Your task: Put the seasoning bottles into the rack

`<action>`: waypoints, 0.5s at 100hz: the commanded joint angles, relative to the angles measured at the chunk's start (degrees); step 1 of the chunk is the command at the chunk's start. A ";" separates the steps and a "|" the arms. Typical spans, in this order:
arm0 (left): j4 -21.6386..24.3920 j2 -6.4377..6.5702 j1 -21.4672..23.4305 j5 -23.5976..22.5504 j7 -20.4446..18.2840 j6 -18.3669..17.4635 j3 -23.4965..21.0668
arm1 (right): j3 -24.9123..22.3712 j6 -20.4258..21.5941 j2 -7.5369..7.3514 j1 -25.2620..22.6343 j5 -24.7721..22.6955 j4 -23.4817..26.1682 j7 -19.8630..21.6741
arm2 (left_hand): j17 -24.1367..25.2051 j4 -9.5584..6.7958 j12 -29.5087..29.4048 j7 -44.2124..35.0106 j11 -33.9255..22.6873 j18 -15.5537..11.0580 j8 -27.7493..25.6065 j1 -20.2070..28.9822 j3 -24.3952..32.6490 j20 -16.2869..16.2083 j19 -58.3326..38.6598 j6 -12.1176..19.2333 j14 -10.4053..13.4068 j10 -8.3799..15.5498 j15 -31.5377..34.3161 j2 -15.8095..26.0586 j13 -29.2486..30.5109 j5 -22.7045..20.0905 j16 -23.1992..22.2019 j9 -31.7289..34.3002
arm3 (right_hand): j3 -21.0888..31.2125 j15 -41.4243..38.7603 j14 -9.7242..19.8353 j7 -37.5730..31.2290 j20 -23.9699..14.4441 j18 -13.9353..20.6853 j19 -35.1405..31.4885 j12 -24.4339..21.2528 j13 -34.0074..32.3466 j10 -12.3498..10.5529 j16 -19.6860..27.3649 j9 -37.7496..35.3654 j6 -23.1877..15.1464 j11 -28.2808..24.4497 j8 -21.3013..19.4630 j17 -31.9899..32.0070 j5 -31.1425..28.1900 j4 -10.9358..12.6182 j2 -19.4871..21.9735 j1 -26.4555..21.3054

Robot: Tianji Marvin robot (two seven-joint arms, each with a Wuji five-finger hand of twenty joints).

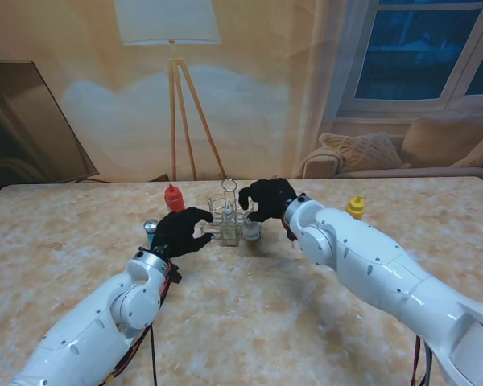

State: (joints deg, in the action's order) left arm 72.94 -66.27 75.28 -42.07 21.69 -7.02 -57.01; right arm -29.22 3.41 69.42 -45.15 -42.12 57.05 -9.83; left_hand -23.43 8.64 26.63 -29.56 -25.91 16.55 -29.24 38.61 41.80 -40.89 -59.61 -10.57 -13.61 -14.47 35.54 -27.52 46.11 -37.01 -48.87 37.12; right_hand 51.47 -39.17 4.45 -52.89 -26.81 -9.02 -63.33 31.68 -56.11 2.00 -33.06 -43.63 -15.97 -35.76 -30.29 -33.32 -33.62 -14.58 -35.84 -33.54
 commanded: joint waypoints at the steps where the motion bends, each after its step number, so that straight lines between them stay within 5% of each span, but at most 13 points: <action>1: 0.26 -0.07 0.14 0.00 -0.76 0.00 0.00 | -1.15 -0.45 -0.82 -1.57 -0.52 1.49 0.94 | 0.55 -1.02 0.12 -0.92 0.24 -0.33 -0.68 0.42 1.34 -0.58 0.23 0.71 0.69 -0.41 0.13 -0.66 -0.97 -1.32 -0.24 -0.20 | -0.55 0.50 -0.56 0.53 0.71 -0.81 -1.02 -0.88 0.54 0.97 1.19 0.97 0.66 0.58 -0.80 0.65 0.93 1.77 0.89 0.20; 22: 0.20 -0.09 0.09 0.02 -0.75 0.06 0.07 | -7.07 -0.98 -3.33 -6.26 -4.45 7.10 1.65 | 0.58 -1.05 0.11 -0.87 0.30 -0.25 -0.67 0.46 1.17 -0.61 0.24 0.75 0.62 -0.50 0.10 -0.50 -1.04 -1.27 -0.23 -0.28 | -1.30 0.82 -0.78 0.77 0.81 -0.88 -0.89 -0.86 0.76 0.83 1.32 0.36 0.70 0.67 -0.91 0.95 0.96 1.77 1.94 -0.08; 50: 0.15 -0.09 0.03 0.07 -0.81 0.04 0.15 | -14.73 -0.65 -5.56 -13.15 -6.99 12.04 3.93 | 0.57 -1.07 0.13 -0.91 0.27 -0.24 -0.69 0.51 1.08 -0.62 0.27 0.76 0.67 -0.44 0.10 -0.40 -1.03 -1.25 -0.24 -0.22 | -7.65 2.46 -1.73 -0.22 0.54 -1.25 -0.85 -0.23 1.13 -0.86 1.72 -2.48 0.59 0.33 -0.19 1.25 0.26 3.01 8.87 -2.56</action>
State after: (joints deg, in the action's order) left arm 72.95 -66.27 75.26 -42.06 21.66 -7.01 -56.95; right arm -43.74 2.82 64.59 -56.46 -48.93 69.20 -6.42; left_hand -23.43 8.64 26.63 -29.56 -25.91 16.55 -29.24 38.61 41.80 -40.89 -59.61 -10.56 -13.61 -14.47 35.54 -27.52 46.11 -37.01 -48.87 37.12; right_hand 44.72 -37.39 3.62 -52.39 -26.64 -9.07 -63.36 31.69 -56.10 1.99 -32.37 -44.97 -15.95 -35.73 -30.38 -32.97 -33.62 -13.28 -28.53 -35.21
